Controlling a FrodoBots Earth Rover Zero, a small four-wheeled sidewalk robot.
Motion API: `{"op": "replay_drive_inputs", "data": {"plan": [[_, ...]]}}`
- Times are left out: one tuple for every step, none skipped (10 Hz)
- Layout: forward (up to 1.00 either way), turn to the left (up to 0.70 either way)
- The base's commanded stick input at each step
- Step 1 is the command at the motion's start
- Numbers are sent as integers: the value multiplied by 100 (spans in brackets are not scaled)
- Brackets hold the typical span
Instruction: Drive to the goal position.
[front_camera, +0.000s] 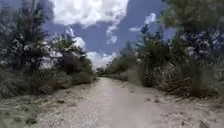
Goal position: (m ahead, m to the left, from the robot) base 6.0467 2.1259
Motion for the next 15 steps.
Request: {"op": "replay_drive_inputs", "data": {"plan": [[45, 0], [45, 0], [45, 0], [45, 0], [45, 0], [45, 0], [45, 0], [45, 0], [45, 0], [45, 0], [45, 0], [45, 0], [45, -24], [45, -12], [45, 0]]}}
